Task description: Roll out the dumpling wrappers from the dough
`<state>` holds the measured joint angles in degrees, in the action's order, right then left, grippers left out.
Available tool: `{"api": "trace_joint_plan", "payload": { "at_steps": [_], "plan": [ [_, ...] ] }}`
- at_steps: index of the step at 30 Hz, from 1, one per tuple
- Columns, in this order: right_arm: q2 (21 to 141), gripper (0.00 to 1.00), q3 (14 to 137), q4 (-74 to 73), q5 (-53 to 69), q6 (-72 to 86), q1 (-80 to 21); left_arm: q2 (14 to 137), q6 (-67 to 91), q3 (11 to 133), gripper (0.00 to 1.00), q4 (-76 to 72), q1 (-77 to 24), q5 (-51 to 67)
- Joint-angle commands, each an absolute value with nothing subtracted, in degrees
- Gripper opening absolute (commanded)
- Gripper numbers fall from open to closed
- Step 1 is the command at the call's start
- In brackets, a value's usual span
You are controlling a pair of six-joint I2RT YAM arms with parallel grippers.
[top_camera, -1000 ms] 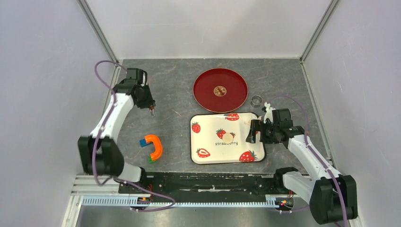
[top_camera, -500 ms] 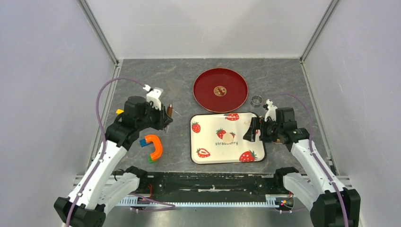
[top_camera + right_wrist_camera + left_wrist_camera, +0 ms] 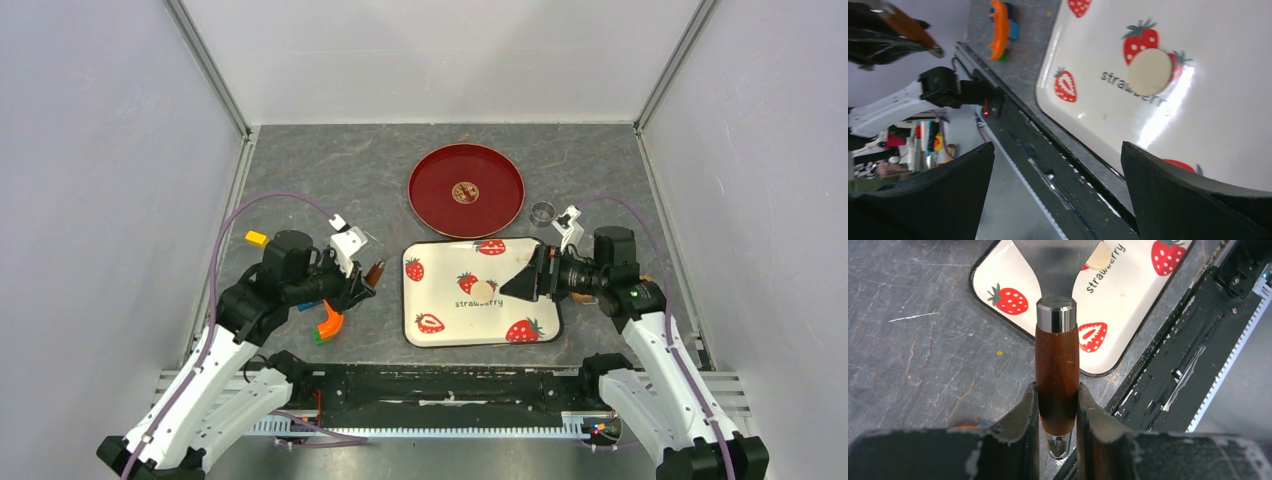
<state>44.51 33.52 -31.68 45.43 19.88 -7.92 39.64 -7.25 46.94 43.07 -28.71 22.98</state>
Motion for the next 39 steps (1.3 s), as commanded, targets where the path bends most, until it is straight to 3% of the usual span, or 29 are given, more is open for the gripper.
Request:
{"api": "trace_joint_plan", "payload": {
  "at_steps": [1,15,22,28,32,35,37,39],
  "plan": [
    [43.3,0.98,36.9,-20.4,57.1,30.9,-8.0,40.9,-12.6,48.4,0.02,41.9,-31.3,25.3],
    [50.1,0.98,38.5,-16.3,59.4,33.4,-8.1,52.8,-16.0,48.8,0.02,39.8,-48.6,6.2],
    [53.5,0.98,34.2,-5.9,60.9,38.2,-8.4,59.2,-17.6,51.2,0.02,39.1,-56.6,-2.1],
    [59.1,0.99,33.3,-4.3,57.4,35.5,-13.8,64.4,-17.1,54.3,0.02,38.5,-61.5,-6.5],
    [64.3,0.92,33.2,-3.1,52.7,34.8,-21.3,65.8,-16.7,55.4,0.02,37.7,-63.5,-7.3],
    [66.8,0.83,31.5,6.4,52.6,39.9,-24.7,66.1,-16.6,55.6,0.02,37.6,-64.3,-8.0],
    [67.5,0.69,29.5,14.1,53.3,45.3,-26.0,66.0,-16.3,55.3,0.02,37.6,-64.4,-8.2],
    [67.6,0.49,28.0,20.2,53.4,49.0,-26.9,65.7,-15.7,55.1,0.02,37.6,-64.6,-8.3]
  ]
}}
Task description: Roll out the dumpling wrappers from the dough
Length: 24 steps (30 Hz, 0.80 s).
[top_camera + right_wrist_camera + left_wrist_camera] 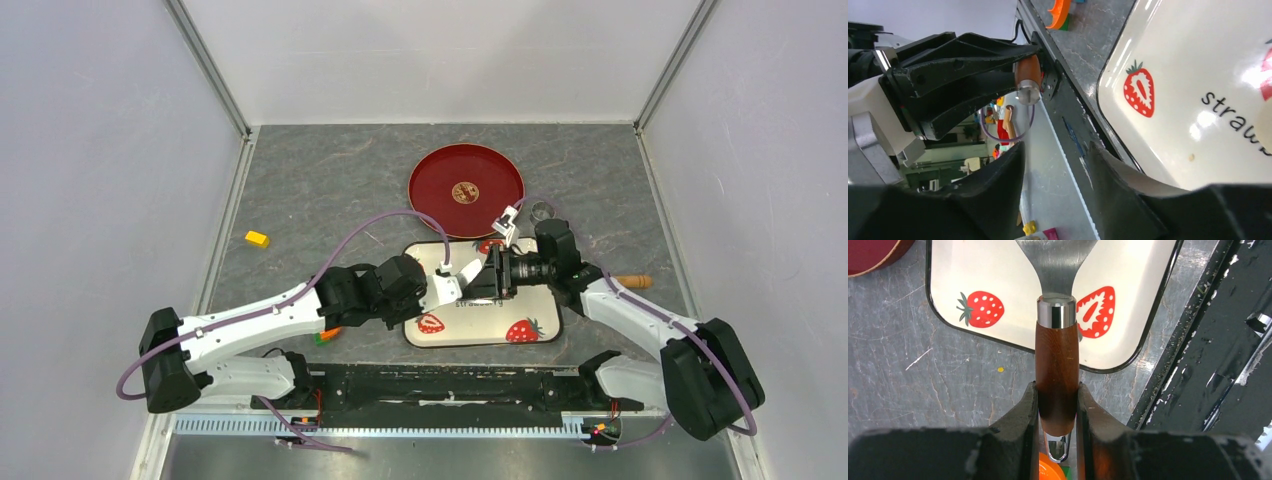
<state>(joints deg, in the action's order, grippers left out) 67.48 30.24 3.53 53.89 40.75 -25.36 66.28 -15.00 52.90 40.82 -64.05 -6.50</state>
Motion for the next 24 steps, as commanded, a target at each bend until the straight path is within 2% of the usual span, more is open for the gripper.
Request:
{"api": "trace_joint_plan", "payload": {
  "at_steps": [1,7,9,11,12,13,17,24],
  "plan": [
    [67.7,0.43,27.5,21.8,53.6,49.8,-27.1,65.6,-15.4,55.0,0.02,37.6,-64.5,-8.5],
    [66.6,0.07,25.9,24.1,53.5,48.9,-27.4,64.9,-13.5,54.2,0.02,36.3,-64.6,-8.5],
    [65.6,0.00,25.5,24.1,53.5,48.2,-27.4,64.7,-12.6,53.6,0.11,35.1,-64.6,-8.5],
    [64.7,0.00,25.0,24.7,53.6,48.0,-27.4,64.4,-11.7,52.4,0.25,33.4,-64.5,-8.5],
    [64.2,0.00,24.8,24.9,53.8,48.0,-27.4,63.9,-11.3,51.8,0.46,32.4,-64.5,-8.6],
    [63.9,0.00,24.6,25.1,54.0,48.0,-27.4,63.5,-11.0,51.0,0.53,31.4,-64.5,-8.6],
    [62.8,0.00,24.3,25.3,54.8,48.5,-27.4,62.6,-10.6,48.7,0.54,28.4,-64.4,-8.5],
    [61.3,0.00,24.3,27.2,54.7,51.0,-27.4,63.3,-10.6,47.4,0.47,28.1,-64.5,-8.2]
  ]
}}
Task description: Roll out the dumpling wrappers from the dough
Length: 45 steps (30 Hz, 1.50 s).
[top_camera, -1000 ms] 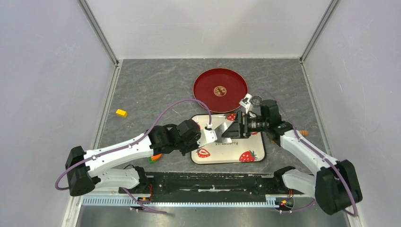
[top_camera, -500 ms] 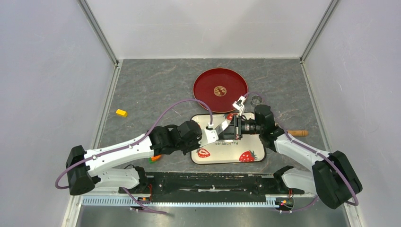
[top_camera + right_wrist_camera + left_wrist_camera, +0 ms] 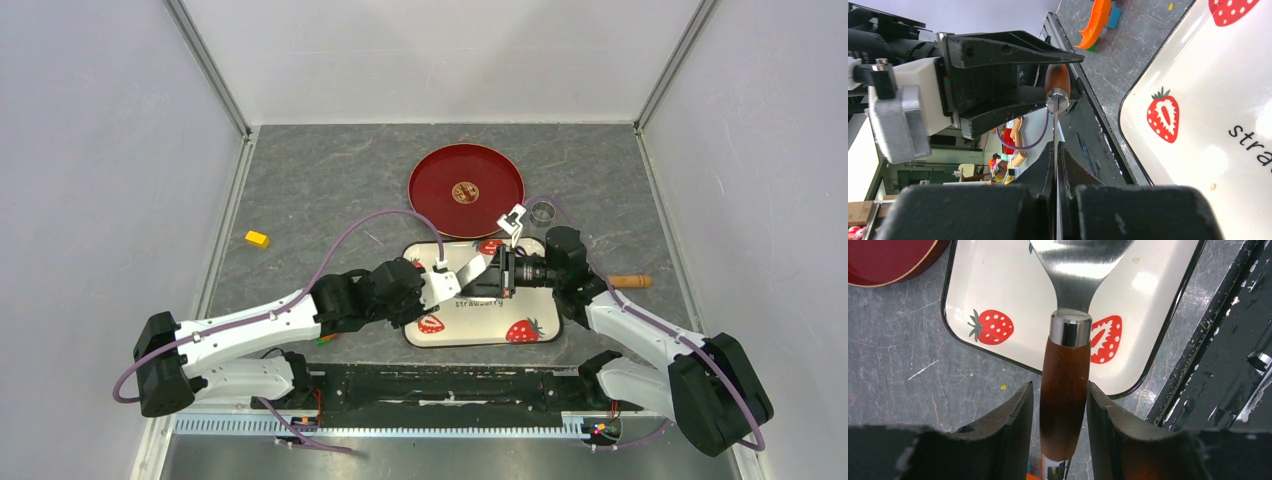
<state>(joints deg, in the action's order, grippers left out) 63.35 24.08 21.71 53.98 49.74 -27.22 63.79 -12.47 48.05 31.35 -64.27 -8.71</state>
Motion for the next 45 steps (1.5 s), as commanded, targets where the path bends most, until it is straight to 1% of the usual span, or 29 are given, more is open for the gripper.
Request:
{"api": "trace_joint_plan", "payload": {
  "at_steps": [1,2,3,4,5,6,7,10,11,15,18,24,29,33,37,41,45],
  "plan": [
    [61.2,0.00,24.3,27.2,54.6,51.1,-27.4,63.3,-10.6,47.3,0.45,28.2,-64.4,-7.9],
    [61.2,0.00,24.4,27.0,54.7,51.1,-27.4,63.4,-10.5,47.2,0.41,28.3,-64.4,-7.8],
    [61.2,0.00,24.4,26.6,54.5,51.0,-27.4,63.4,-10.6,47.3,0.33,28.5,-64.4,-7.7],
    [61.2,0.00,24.5,25.8,54.2,50.6,-27.4,63.5,-10.6,47.5,0.24,28.8,-64.4,-7.5],
    [61.2,0.00,24.7,24.0,53.8,49.5,-27.4,63.4,-10.5,47.8,0.13,29.3,-64.4,-7.5],
    [61.1,0.05,25.1,22.0,52.9,47.9,-27.4,63.4,-10.6,48.3,0.04,29.8,-64.4,-7.6],
    [60.8,0.13,25.5,19.1,51.5,46.3,-27.4,63.5,-10.6,48.8,0.02,30.4,-64.4,-7.9],
    [60.5,0.45,27.4,10.0,47.2,41.1,-27.4,63.6,-10.4,49.8,0.02,32.5,-64.4,-10.5],
    [60.9,0.54,27.9,7.8,46.2,39.9,-27.3,63.9,-10.6,50.3,0.02,33.4,-64.5,-11.5],
    [62.0,0.74,29.6,1.5,43.1,36.6,-27.3,63.9,-11.7,52.0,0.02,36.7,-64.4,-13.1],
    [62.1,0.84,29.4,1.4,41.8,36.6,-27.3,63.4,-11.9,52.4,0.02,37.5,-64.5,-13.4],
    [65.2,0.84,31.9,-5.1,35.6,33.0,-27.3,63.0,-11.8,53.6,0.02,37.8,-64.4,-12.0],
    [66.8,0.85,32.1,-6.5,33.2,32.0,-27.3,62.3,-11.8,54.1,0.02,37.5,-64.4,-11.4],
    [65.5,0.89,32.0,-7.6,31.8,31.1,-27.3,62.8,-11.3,53.1,0.02,36.9,-64.5,-12.4],
    [60.4,0.96,32.5,-13.0,24.5,29.0,-26.8,64.0,-9.6,51.1,0.02,35.9,-64.4,-15.1],
    [56.7,0.98,32.8,-21.3,20.7,25.1,-22.1,65.7,-7.1,49.0,0.02,34.3,-64.1,-16.6],
    [55.2,0.98,31.2,-27.8,20.9,19.2,-13.1,67.8,-7.1,47.8,0.02,32.2,-62.0,-15.2]
  ]
}}
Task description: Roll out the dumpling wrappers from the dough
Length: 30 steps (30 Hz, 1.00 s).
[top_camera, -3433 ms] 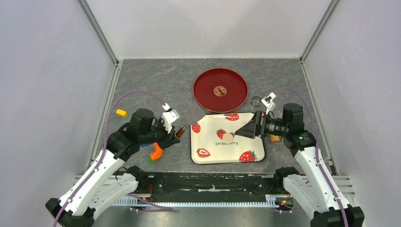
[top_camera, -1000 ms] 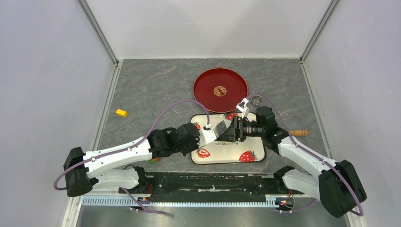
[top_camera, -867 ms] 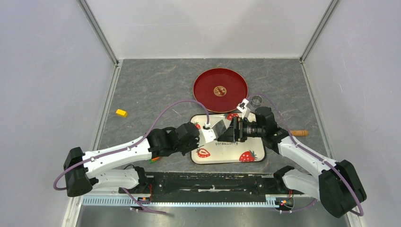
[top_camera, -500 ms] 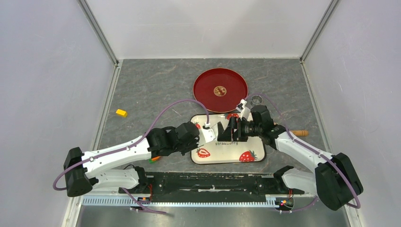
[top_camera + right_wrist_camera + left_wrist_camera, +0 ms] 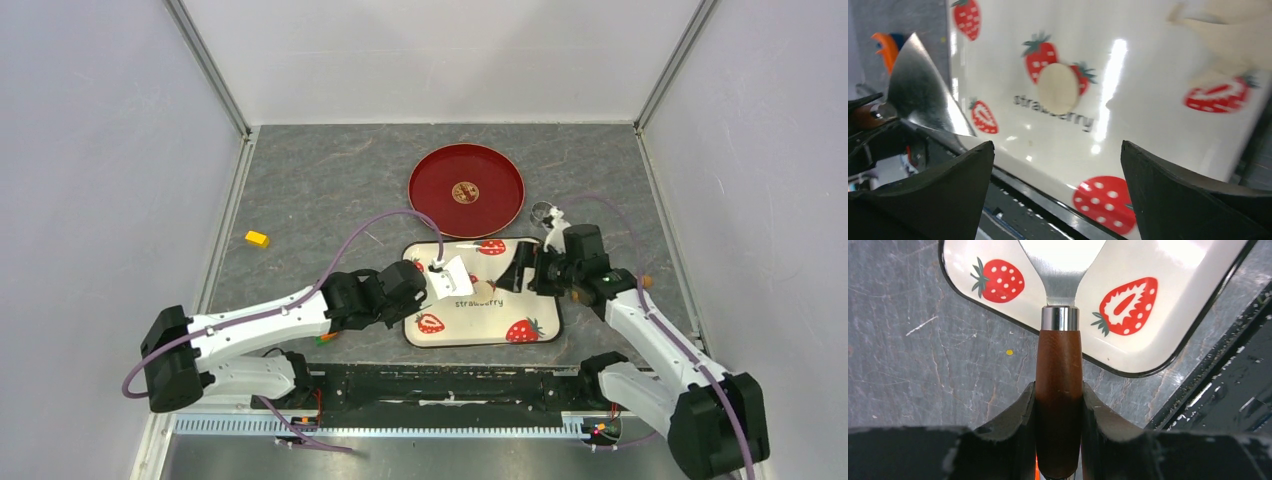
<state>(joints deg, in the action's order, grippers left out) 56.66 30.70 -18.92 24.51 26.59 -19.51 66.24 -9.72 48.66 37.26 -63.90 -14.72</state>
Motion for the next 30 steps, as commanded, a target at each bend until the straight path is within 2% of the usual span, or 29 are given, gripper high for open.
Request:
{"api": "trace_joint_plan", "payload": {
  "at_steps": [1,10,19,30],
  "plan": [
    [55.3,0.98,31.0,-29.1,20.7,17.6,-11.7,68.3,-7.5,47.6,0.02,31.7,-61.3,-14.6],
    [56.4,0.97,30.2,-33.4,15.7,13.4,-6.4,73.5,-13.2,47.3,0.02,28.2,-51.7,-8.6],
    [56.5,0.97,30.8,-34.7,12.0,12.3,-5.5,80.0,-16.8,48.1,0.02,26.3,-51.3,-9.3],
    [58.8,0.97,27.5,-33.1,13.8,12.4,-5.4,84.9,-17.5,49.8,0.02,26.2,-51.4,-6.6]
  ]
}}
